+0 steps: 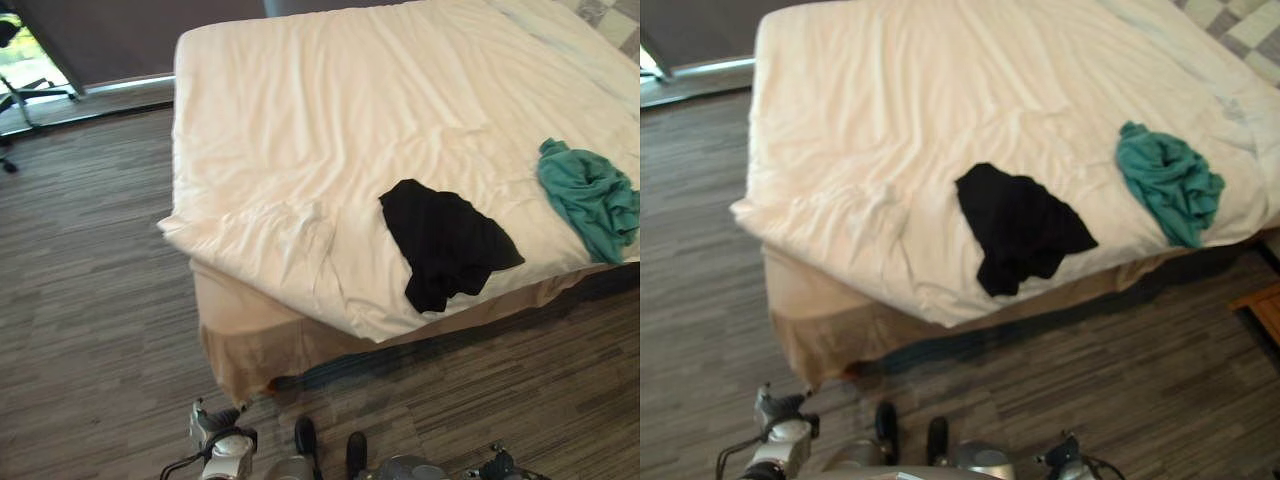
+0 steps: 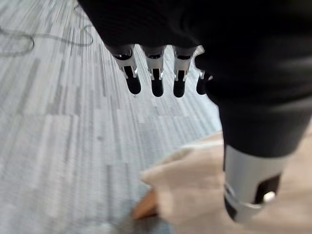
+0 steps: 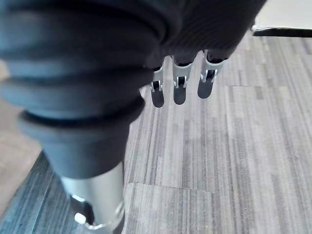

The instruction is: Tidy up the quilt and then pick up the clothes from the bed and put them into the laundry hamper.

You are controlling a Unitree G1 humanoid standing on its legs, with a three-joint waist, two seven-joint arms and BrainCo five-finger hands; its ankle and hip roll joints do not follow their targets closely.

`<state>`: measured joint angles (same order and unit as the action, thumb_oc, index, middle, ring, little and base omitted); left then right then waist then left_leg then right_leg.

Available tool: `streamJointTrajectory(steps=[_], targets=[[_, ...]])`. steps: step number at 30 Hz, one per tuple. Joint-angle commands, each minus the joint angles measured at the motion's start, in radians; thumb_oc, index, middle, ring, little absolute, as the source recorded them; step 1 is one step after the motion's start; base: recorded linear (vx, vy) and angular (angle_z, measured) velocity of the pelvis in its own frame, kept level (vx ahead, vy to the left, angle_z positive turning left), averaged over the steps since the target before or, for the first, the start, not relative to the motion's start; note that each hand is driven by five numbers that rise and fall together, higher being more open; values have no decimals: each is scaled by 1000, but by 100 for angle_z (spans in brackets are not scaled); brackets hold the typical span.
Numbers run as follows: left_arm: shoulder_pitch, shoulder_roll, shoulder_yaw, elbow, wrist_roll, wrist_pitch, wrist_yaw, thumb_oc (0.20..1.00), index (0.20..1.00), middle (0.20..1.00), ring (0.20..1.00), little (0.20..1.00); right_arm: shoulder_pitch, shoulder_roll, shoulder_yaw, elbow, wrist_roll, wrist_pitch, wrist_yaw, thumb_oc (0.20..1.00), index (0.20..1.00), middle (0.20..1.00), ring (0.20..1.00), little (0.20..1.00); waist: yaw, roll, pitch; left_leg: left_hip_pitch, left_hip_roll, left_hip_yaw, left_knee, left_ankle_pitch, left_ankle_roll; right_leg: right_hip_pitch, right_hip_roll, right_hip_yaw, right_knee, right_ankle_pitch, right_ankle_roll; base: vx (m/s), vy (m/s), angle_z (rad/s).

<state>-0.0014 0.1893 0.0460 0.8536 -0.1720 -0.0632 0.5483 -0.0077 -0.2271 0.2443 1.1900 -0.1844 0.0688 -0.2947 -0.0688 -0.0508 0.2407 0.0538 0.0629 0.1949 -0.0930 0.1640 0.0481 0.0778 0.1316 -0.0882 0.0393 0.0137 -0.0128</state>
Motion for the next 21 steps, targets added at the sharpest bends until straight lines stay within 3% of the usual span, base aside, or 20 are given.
streamJointTrajectory(steps=[1, 5, 13, 19, 21], targets=[[-34, 55, -1, -24, -50, -81, 96, 1000, 1000, 1000, 1000, 1000, 31, -35, 15, -32, -58, -4, -22, 1000, 1000, 1000, 1000, 1000, 8, 18, -37, 35, 34, 13, 13, -158, -155, -6, -243, 21, -97, -86, 147, 150, 61, -36], [-62, 142, 61, -206, -3, -119, 156, 1000, 1000, 1000, 1000, 1000, 54, -29, 6, -33, -63, -19, -24, 1000, 1000, 1000, 1000, 1000, 3, 15, -36, 54, 35, 24, 6, -174, -158, 4, -256, 25, -108, -82, 163, 72, 25, -12], [-186, 316, 114, -503, 223, -117, 289, 1000, 1000, 1000, 1000, 1000, 61, -16, 18, -9, -44, -45, -23, 1000, 1000, 1000, 1000, 1000, -4, 3, -31, 61, 35, 34, 6, -188, -162, -3, -265, 36, -120, -75, 179, 33, 2, 6], [-307, 418, 12, -473, 317, -79, 219, 1000, 1000, 1000, 1000, 1000, 37, -35, 27, 6, -39, -43, -22, 1000, 1000, 1000, 1000, 1000, -23, 10, -19, 53, 32, 52, 6, -191, -159, -32, -268, 50, -115, -60, 187, -9, 20, -9], [-408, 494, -116, -406, 412, -31, 130, 1000, 1000, 1000, 1000, 1000, 7, -60, 42, 8, -44, -39, -14, 1000, 1000, 1000, 1000, 1000, -44, 17, -2, 30, 31, 62, 6, -186, -157, -69, -268, 61, -107, -49, 192, -77, 35, -13]])
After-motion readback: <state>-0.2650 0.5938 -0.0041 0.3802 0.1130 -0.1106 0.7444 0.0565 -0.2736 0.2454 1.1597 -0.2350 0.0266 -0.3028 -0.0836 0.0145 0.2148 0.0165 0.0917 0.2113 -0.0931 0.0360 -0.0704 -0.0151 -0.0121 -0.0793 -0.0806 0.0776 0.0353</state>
